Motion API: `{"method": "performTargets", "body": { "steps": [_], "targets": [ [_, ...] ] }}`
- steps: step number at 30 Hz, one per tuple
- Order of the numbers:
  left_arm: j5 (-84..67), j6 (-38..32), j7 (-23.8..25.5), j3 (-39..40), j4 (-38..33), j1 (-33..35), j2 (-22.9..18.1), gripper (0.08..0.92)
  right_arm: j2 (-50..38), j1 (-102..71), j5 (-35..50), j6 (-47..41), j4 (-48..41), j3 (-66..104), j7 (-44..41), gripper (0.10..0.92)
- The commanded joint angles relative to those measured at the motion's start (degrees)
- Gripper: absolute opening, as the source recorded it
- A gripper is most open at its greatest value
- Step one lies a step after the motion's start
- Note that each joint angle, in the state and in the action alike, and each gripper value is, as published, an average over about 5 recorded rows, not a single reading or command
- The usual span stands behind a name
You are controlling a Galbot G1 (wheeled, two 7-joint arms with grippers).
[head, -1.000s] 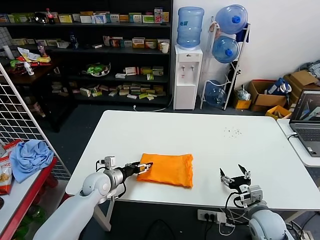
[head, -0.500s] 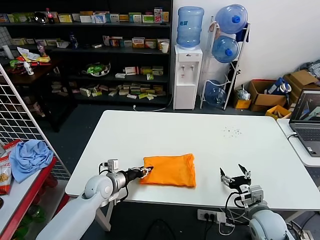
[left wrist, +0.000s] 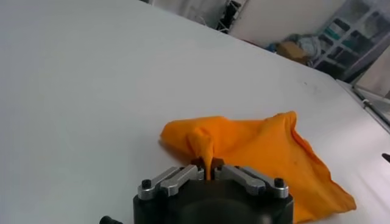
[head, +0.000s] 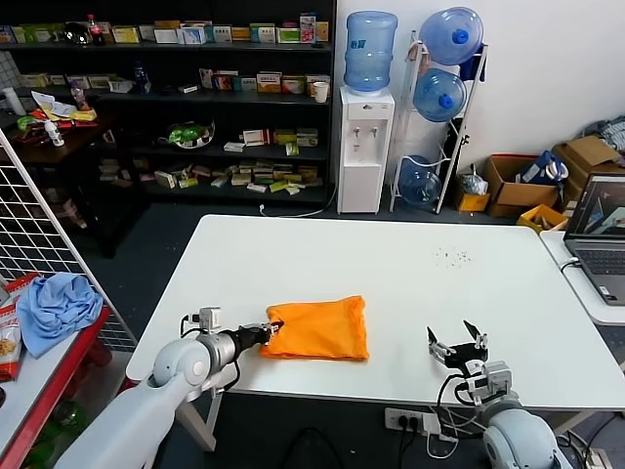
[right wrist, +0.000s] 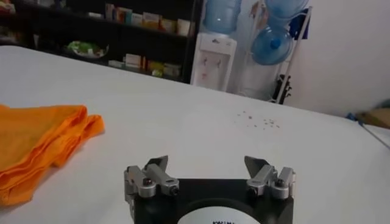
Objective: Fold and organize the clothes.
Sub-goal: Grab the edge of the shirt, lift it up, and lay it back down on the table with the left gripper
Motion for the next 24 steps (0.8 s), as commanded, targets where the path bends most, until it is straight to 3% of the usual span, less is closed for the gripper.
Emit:
{"method": "performTargets", "body": {
  "steps": [1, 9, 24],
  "targets": [
    [5.69, -0.91, -3.41, -1.99, -2.38, -0.06, 11.48, 0.134, 0.53, 2.21, -0.29, -0.15, -0.91, -2.71, 1.12, 0.823],
    [15.34, -1.94, -2.35, -2.04, 1.53, -0.83, 20.6, 0.134, 1.18, 4.73, -0.41, -0.35, -1.7, -5.45, 1.98, 0.823],
    [35.31, -7.48, 0.54, -0.51, 11.88, -7.41, 29.05, 0.134, 1.86, 6.58, -0.27, -0.55, -1.48, -6.17, 2.28, 0.823]
  ]
}}
